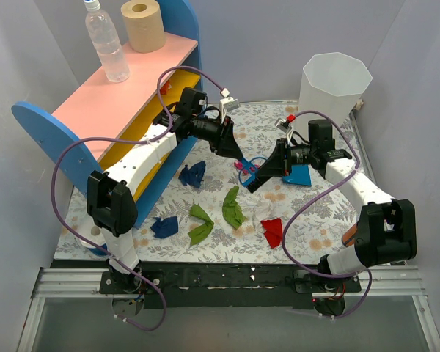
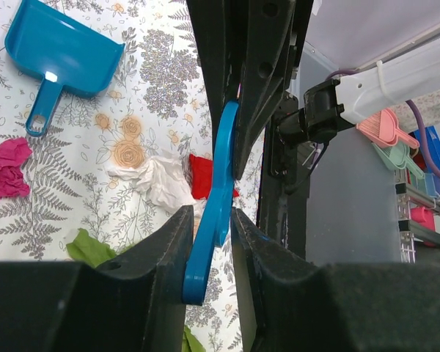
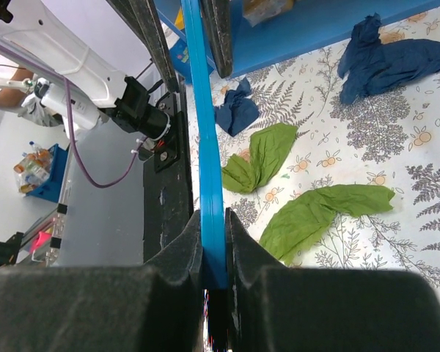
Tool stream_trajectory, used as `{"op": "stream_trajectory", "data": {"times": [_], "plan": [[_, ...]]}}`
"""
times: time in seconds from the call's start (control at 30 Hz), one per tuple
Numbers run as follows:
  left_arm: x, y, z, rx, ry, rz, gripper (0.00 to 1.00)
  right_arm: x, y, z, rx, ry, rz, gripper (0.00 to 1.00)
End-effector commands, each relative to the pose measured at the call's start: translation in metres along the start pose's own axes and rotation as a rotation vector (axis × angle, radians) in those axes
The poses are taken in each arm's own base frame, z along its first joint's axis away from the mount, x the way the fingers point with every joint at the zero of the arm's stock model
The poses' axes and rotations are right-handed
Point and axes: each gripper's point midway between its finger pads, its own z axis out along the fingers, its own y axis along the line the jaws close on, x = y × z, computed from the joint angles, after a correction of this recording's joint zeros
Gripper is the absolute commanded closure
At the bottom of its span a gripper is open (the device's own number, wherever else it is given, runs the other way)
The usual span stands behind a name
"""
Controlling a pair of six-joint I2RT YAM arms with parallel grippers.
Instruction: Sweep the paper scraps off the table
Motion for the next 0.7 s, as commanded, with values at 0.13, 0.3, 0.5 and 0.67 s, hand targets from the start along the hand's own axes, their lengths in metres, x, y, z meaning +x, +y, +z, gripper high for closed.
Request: {"op": "stream_trajectory", "data": {"times": [0.13,0.3,0.5,0.67], "plan": [[-0.015,-0.018,0.000,0.053,-0.011,0.081,0.77,-0.012,0.007,-0.003,0.003,-0.021,-0.036,0.99],[-0.015,-0.021,0.004,0.063,-0.004,0.090,0.79,-0.020,0.005,-0.002,0.008,-0.028,-0.046,0.99],[-0.015,-0.022,0.005,0.062,0.001,0.095,0.80,-0.028,0.003,-0.002,0.011,-0.032,-0.059,0.99],[-0.014,-0.022,0.005,0.061,0.002,0.096,0.81,-0.030,0.000,-0.001,0.019,-0.033,-0.062,0.99]]}}
